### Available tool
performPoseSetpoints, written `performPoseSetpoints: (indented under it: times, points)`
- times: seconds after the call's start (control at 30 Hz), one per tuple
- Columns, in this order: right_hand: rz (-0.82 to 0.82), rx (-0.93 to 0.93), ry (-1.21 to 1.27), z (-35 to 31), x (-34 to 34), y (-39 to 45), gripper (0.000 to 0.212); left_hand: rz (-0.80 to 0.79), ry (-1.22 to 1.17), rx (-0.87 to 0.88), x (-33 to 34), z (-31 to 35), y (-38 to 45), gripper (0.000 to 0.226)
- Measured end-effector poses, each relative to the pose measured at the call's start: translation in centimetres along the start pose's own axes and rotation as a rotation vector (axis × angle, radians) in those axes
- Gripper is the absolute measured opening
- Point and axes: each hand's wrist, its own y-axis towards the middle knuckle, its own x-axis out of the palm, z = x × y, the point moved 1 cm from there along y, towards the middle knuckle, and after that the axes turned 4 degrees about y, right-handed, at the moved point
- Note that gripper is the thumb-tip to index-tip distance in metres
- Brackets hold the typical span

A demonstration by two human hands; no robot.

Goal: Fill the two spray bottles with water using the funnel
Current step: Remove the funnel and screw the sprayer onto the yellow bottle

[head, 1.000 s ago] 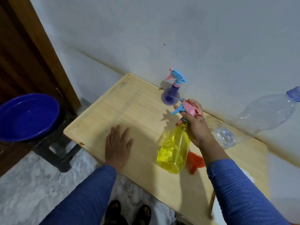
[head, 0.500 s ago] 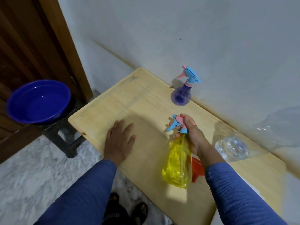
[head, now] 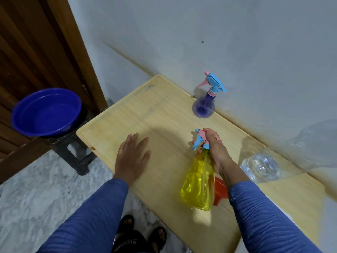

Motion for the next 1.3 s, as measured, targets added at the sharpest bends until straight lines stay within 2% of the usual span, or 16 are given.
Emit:
performPoseSetpoints:
  times: [0.13,0.33,0.5,0.6,0.77,0.93,1.03,1.1,1.17,1.2,1.3]
  points:
    - [-0.031,-0.062,-0.099,-0.3,-0.1,-0.6,0.030,-0.004,-0.018,-0.007,0.1,-0.1,0.0,0.070]
    - [-0.122,-0.273,-0.106,-1.6,0.3,-1.8,0.027,0.001,-0.029,-0.003,0.2,-0.1,-0.1,0.070]
    - [-0.205,-0.439,-0.175,-3.2,1.6,-3.4,0.040,-0.044,-0.011,0.003,0.2,-0.4,0.1,0.071]
    - [-0.226,-0.514,-0.261,-3.2,2.1,-4.2,0.035,-0.051,-0.018,0.020,0.0,-0.6,0.2,0.071]
    - [-0.150,-0.551,-0.302,-1.9,2.5,-6.1,0.032,-0.091,-0.024,0.070,-0.3,-0.8,0.3,0.072]
    - [-0.005,-0.605,-0.305,0.1,2.3,-8.4,0.045,-0.194,-0.098,0.095,-1.4,-0.1,0.3,0.053]
    - [0.023,-0.633,-0.283,1.8,2.2,-9.4,0.063,-0.193,-0.264,0.245,-1.8,2.0,0.2,0.054]
    - [0.090,-0.630,-0.281,3.3,2.2,-9.7,0.071,-0.192,-0.458,0.383,-2.3,3.8,-0.2,0.067]
    - [0.178,-0.615,-0.302,5.1,1.8,-9.4,0.064,-0.195,-0.633,0.515,-2.9,5.5,-0.7,0.070]
    - [0.219,-0.609,-0.322,6.0,1.5,-9.3,0.059,-0.213,-0.689,0.553,-3.2,6.2,-1.0,0.064]
    - [0.333,-0.599,-0.360,8.2,1.5,-9.5,0.055,-0.267,-0.780,0.577,-3.7,7.1,-1.4,0.054]
